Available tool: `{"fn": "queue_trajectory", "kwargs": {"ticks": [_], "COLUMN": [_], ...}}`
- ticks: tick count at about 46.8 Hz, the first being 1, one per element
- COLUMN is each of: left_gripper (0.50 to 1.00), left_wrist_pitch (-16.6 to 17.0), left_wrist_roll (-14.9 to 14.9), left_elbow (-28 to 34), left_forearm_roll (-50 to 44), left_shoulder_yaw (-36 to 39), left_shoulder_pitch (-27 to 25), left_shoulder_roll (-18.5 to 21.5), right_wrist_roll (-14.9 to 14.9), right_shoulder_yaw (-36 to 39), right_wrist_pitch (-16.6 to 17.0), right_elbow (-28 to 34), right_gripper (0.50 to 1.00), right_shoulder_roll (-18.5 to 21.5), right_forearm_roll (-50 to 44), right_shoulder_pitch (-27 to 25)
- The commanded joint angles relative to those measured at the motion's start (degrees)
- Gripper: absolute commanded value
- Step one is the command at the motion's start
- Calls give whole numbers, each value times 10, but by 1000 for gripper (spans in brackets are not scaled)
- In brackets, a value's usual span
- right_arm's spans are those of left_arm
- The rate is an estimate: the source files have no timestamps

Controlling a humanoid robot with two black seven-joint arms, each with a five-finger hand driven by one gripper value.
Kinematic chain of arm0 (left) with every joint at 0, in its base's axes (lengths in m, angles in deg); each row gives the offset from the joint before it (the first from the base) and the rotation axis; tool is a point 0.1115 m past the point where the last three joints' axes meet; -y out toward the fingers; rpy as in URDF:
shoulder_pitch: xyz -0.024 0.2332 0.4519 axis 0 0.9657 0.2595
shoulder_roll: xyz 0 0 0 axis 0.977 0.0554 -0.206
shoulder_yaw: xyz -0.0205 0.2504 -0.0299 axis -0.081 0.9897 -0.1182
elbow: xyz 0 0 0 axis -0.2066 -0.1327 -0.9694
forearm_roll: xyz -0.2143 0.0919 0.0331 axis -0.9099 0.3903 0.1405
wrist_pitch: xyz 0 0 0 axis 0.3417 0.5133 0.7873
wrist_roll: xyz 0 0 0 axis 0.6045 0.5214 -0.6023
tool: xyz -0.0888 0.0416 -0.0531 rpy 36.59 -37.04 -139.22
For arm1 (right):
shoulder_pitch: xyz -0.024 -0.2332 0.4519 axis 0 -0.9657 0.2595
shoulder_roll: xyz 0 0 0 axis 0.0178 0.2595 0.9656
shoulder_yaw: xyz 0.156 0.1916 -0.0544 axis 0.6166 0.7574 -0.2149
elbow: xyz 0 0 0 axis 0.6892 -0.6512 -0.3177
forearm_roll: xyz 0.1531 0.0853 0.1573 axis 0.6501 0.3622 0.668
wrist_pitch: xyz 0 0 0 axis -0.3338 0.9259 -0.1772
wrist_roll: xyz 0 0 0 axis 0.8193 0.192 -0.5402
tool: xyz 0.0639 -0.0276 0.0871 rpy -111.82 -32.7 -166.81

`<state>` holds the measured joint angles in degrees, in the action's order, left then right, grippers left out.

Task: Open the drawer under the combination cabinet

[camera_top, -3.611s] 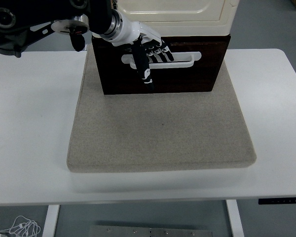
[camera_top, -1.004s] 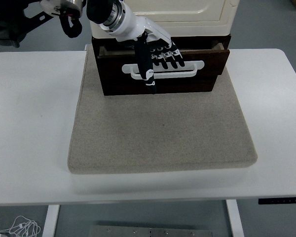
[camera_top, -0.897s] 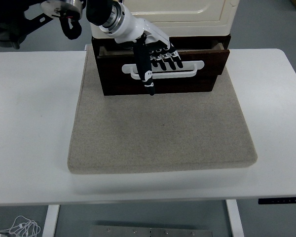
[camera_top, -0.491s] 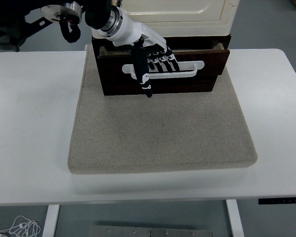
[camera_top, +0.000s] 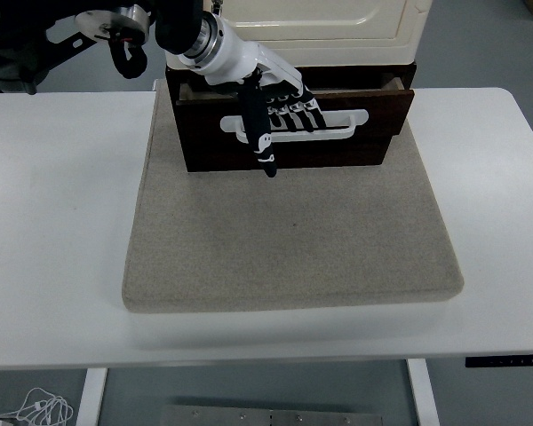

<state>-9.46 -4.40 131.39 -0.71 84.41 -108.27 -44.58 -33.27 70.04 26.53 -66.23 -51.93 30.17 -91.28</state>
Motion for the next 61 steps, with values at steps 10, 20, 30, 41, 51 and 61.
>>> {"fn": "queue_trajectory", "kwargs": {"ticks": [10, 20, 30, 41, 51, 61], "left_gripper": [1000, 1000, 1000, 1000, 1000, 1000], "left_wrist_pitch": [0, 0, 11, 46, 53, 53], "left_wrist_roll": [0, 0, 0, 0, 1, 1], "left_elbow": [0, -7, -28, -39, -57, -57], "left_forearm_roll": [-3, -1, 2, 8, 9, 9], "left_shoulder_yaw": [-11, -30, -37, -35, -29, -28], "left_shoulder_pitch": [-1, -4, -7, -2, 1, 9], "left_shoulder_roll": [1, 0, 0, 0, -1, -1], "right_wrist_roll": [0, 0, 0, 0, 0, 0], "right_shoulder_yaw": [0, 0, 0, 0, 0, 0], "right_wrist_pitch": [0, 0, 0, 0, 0, 0], "right_elbow": [0, 0, 0, 0, 0, 0], "right_gripper": [926, 926, 926, 926, 926, 926], "right_shoulder_roll": [0, 0, 0, 0, 0, 0], "right_forearm_roll": [0, 0, 0, 0, 0, 0], "right_shoulder_pitch": [0, -1, 0, 0, 0, 0]}}
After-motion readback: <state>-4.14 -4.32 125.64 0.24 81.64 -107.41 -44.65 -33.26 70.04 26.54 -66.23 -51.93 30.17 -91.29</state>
